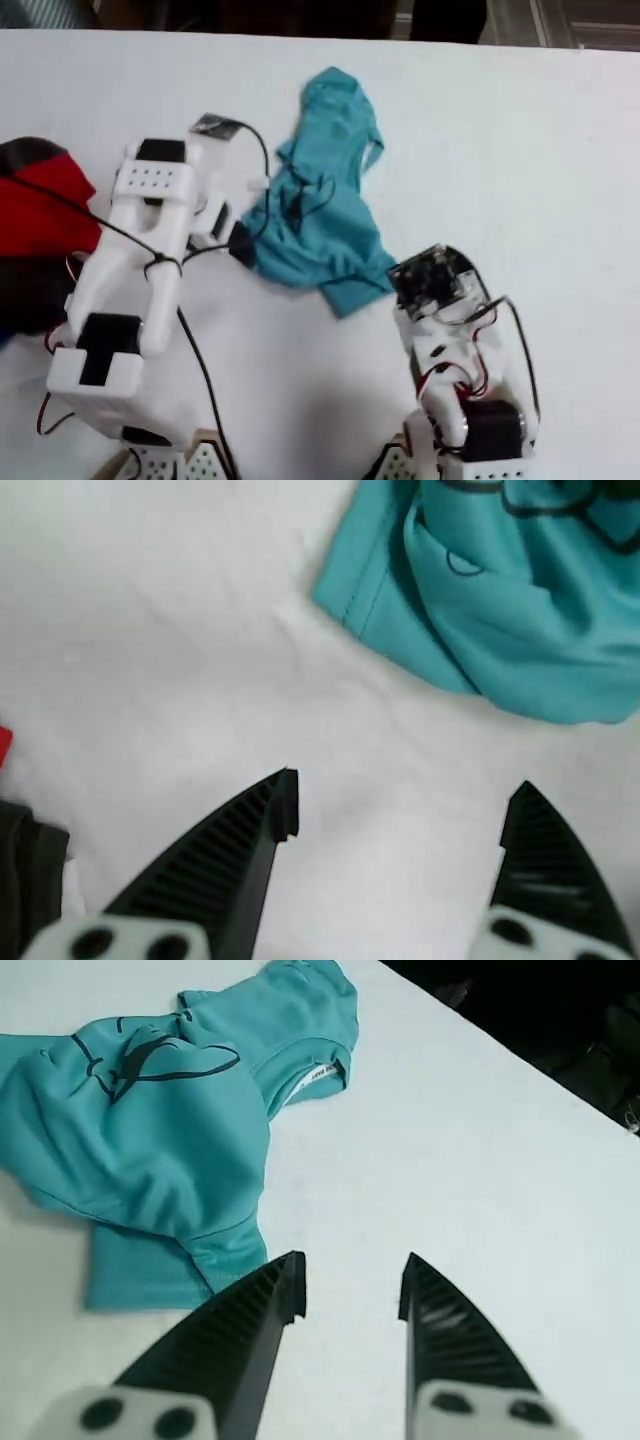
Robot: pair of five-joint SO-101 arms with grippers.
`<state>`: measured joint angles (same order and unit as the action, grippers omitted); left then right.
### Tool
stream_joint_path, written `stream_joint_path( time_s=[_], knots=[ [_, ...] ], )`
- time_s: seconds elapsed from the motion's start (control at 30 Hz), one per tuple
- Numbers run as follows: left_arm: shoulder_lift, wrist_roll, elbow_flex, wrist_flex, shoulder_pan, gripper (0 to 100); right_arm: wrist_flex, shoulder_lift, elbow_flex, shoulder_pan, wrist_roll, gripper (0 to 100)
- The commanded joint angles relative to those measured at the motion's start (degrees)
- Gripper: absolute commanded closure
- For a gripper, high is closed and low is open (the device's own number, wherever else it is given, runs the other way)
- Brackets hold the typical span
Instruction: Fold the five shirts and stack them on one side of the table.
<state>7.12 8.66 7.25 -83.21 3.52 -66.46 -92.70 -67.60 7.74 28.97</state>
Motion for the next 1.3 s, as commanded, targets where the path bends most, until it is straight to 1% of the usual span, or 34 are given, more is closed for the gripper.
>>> stream_joint_path(
  time_s=[0.0, 0.13, 0.23, 0.3, 0.37, 0.47, 0.57, 0.7, 0.8, 0.93, 1.1, 1.17, 1.2, 1.23, 1.27],
  knots=[
    [-3.3, -0.9, -0.3, 4.7, 1.1, 66, -3.9, 13.0, 12.5, -1.5, -0.5, 84.1],
    [-3.3, -1.2, 0.1, 8.1, 3.3, 66, -11.6, 31.6, 26.7, -0.9, -1.1, 84.0],
    [-3.4, -3.4, -0.1, 7.7, 4.4, 66, -15.9, 46.2, 37.7, -0.9, -1.1, 84.0],
    [-4.4, -4.0, 0.3, 7.6, 5.3, 66, -17.1, 56.1, 45.5, -0.9, -3.7, 83.9],
    [-7.6, -4.0, 2.5, 7.2, 6.4, 66, -17.5, 66.2, 53.8, 0.3, -6.9, 83.5],
    [-16.3, -3.8, 8.1, 7.9, 7.6, 66, -19.7, 81.0, 66.8, 4.7, -10.8, 78.3],
    [-25.4, -0.1, 16.0, 11.3, 7.6, 66, -22.8, 94.0, 79.2, 9.5, -13.6, 72.0],
    [-34.4, 4.3, 27.4, 18.1, 8.7, 66, -23.4, 108.5, 94.7, 13.6, -14.5, 70.9],
    [-37.4, 5.3, 33.7, 22.4, 11.1, 66, -23.2, 118.4, 104.7, 15.3, -14.5, 70.9],
    [-37.5, 5.2, 37.6, 26.5, 14.6, 66, -23.2, 131.2, 115.3, 15.8, -14.5, 70.9],
    [-37.5, 5.2, 38.1, 26.8, 15.2, 66, -24.7, 144.1, 124.4, 15.7, -14.5, 71.0],
    [-37.5, 5.2, 38.1, 26.9, 15.2, 66, -26.9, 148.0, 127.3, 15.9, -14.1, 73.9],
    [-37.5, 5.2, 38.1, 27.1, 15.2, 66, -28.5, 149.7, 128.6, 15.9, -14.1, 78.2],
    [-37.5, 5.2, 38.1, 27.1, 15.2, 66, -30.1, 151.1, 129.8, 15.9, -14.1, 85.1],
    [-37.5, 5.2, 38.0, 27.2, 15.2, 66, -31.4, 152.3, 131.3, 15.6, -14.0, 94.3]
  ],
)
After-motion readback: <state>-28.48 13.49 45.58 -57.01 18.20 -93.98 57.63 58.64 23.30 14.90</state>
